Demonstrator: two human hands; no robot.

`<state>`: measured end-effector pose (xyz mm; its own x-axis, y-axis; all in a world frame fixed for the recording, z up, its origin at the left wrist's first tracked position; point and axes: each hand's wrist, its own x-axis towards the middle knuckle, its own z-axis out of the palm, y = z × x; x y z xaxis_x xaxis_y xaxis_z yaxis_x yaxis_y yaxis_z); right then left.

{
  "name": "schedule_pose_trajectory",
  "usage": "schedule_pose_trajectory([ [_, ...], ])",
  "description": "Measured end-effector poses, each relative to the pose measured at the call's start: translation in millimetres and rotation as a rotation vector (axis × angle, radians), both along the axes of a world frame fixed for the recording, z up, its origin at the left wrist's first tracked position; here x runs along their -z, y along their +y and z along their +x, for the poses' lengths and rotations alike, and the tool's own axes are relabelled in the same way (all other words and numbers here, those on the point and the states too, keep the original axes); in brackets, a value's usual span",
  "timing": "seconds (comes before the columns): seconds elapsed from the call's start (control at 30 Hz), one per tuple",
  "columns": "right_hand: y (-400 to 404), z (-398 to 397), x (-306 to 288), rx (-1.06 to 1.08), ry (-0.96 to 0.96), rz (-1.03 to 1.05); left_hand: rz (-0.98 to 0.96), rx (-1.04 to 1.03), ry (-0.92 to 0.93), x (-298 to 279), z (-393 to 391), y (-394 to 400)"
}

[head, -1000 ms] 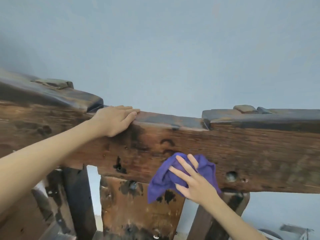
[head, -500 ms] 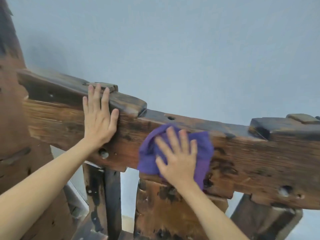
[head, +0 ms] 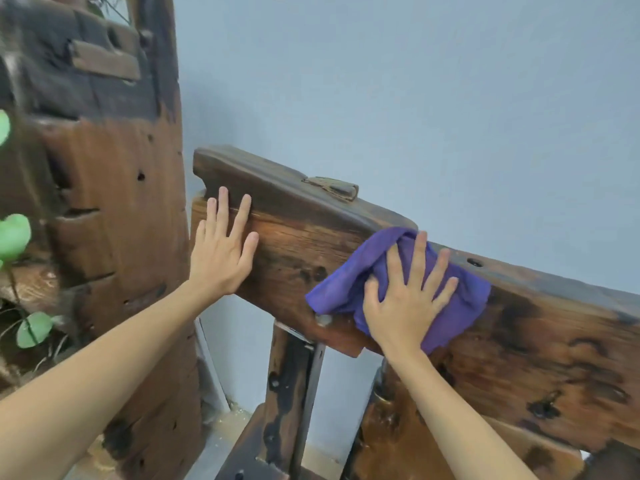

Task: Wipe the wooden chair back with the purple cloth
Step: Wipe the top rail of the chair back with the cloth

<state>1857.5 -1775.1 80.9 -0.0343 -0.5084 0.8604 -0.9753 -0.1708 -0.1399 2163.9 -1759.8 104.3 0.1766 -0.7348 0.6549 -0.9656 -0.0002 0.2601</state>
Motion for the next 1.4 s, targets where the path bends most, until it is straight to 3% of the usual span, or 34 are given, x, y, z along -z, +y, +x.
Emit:
schedule_pose_trajectory([
  [0.07, -1, 40, 10, -0.119, 0.125, 0.010, -0.007, 0.024, -0.017, 1, 5, 2],
  [0.17, 2, 49, 54, -0.464, 0.526, 0.165, -0.021, 0.069, -0.035, 4, 17, 4],
  [0.23, -1, 33, 71, -0.566, 0.538, 0.254, -0.037, 0.113, -0.037, 3, 25, 4],
  [0.33, -8, 32, 53, -0.399, 0.424, 0.150, -0.091, 0.190, 0.014, 0, 29, 10],
  [0.4, -14, 57, 26, -0.335, 0.371, 0.092, -0.176, 0.225, 0.204, -5, 22, 15],
  [0.5, -23, 120, -13, -0.354, 0.354, 0.017, -0.303, 0.162, 0.692, -15, 7, 19],
  [0.57, -26, 169, -28, -0.425, 0.349, 0.026, -0.282, 0.151, 0.836, -21, 7, 22],
  [0.7, -26, 226, -8, -0.712, 0.490, 0.214, -0.129, 0.316, 0.902, -4, 30, 32],
  [0.83, -25, 185, 29, -0.965, 0.682, 0.440, 0.252, 0.422, 1.193, 31, 48, 53],
  [0.97, -3, 107, 38, -0.743, 0.850, 0.344, 0.462, 0.326, 1.108, 45, 47, 81],
  [1.1, 18, 34, 23, -0.688, 0.507, 0.377, 0.616, 0.335, 0.859, 38, 18, 97],
  [1.3, 92, -86, -3, -0.492, 0.084, 0.306, 0.701, 0.630, 0.646, 34, -109, 112],
  [1.4, 137, -156, -9, -0.418, -0.021, 0.267, 0.762, 0.793, 0.561, 33, -194, 119],
])
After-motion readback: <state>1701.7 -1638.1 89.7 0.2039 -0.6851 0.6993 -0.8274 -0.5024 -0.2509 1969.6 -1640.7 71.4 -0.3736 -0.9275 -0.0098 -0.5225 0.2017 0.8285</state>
